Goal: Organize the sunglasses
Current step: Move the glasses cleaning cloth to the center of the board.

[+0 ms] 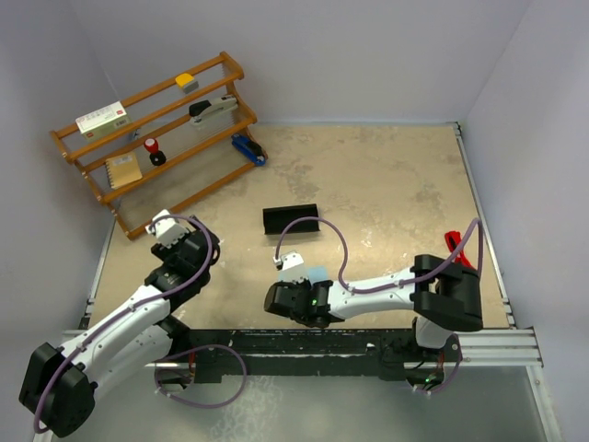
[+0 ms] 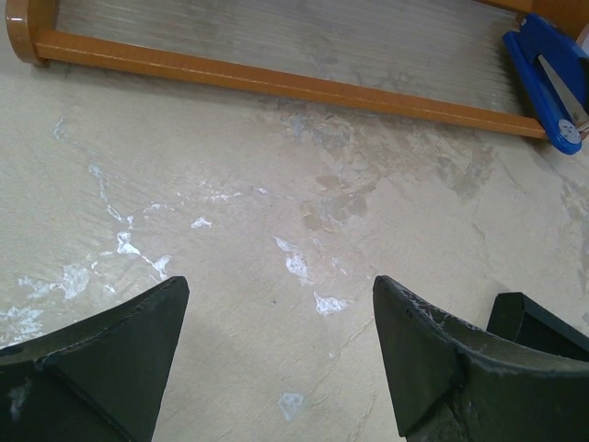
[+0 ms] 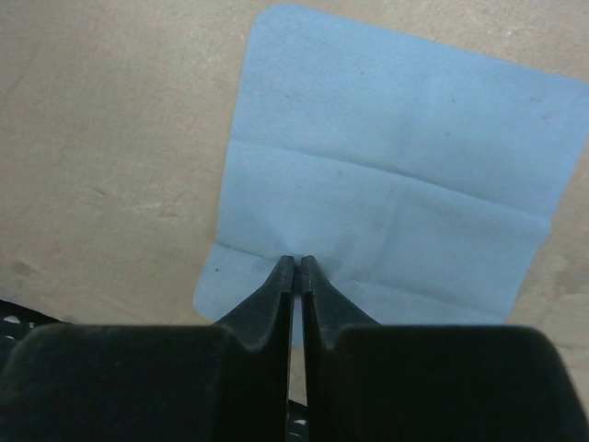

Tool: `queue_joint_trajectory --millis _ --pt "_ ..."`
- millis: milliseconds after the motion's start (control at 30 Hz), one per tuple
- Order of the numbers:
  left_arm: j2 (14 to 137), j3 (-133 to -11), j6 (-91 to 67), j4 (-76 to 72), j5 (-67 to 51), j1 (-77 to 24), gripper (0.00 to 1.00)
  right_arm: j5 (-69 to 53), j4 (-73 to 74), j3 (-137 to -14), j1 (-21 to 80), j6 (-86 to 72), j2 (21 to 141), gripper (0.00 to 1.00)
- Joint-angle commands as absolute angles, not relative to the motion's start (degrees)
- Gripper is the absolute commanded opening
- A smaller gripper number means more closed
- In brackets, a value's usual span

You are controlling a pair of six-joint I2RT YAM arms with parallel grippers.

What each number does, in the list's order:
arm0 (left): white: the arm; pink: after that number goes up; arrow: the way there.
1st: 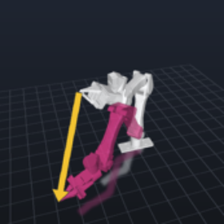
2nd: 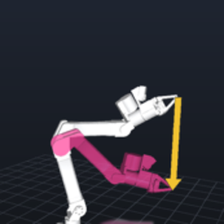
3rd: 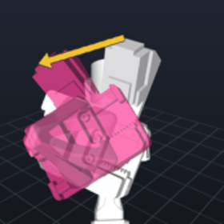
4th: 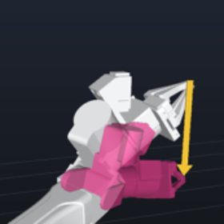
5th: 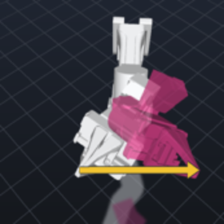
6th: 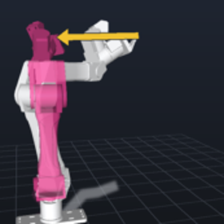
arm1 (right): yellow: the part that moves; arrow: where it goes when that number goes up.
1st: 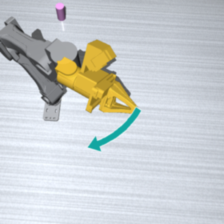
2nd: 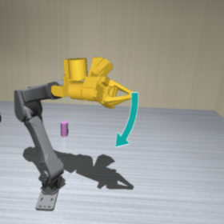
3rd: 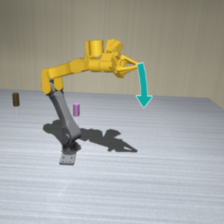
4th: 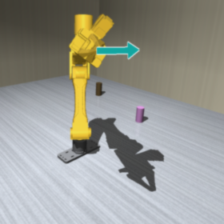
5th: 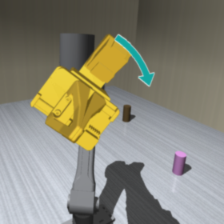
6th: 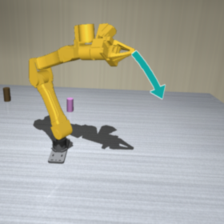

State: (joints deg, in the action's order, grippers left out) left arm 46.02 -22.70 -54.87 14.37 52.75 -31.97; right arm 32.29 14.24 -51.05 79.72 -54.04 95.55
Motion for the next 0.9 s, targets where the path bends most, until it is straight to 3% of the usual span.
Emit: queue_joint_trajectory --millis 0,167,433,700,867 --pt "46.5 -26.3 -54.2 14.1 54.5 -32.3 0.77 37.0 22.2 -53.8 80.0 -52.8 91.7 0.14" --pt "48.7 -27.5 -52.6 14.0 54.9 -33.4 0.75 41.6 22.9 -54.0 79.8 -49.5 87.1 0.28" --pt "52.8 -29.5 -51.7 13.0 54.3 -38.6 0.69 42.4 21.6 -48.5 77.0 -47.1 79.3 0.32" --pt "57.1 -29.3 -53.1 12.6 49.7 -45.1 0.62 36.7 16.2 -37.8 66.6 -40.2 67.0 0.33" --pt "63.6 -30.7 -54.8 11.6 51.4 -54.1 0.58 35.4 15.3 -37.0 64.7 -36.0 66.2 0.36"
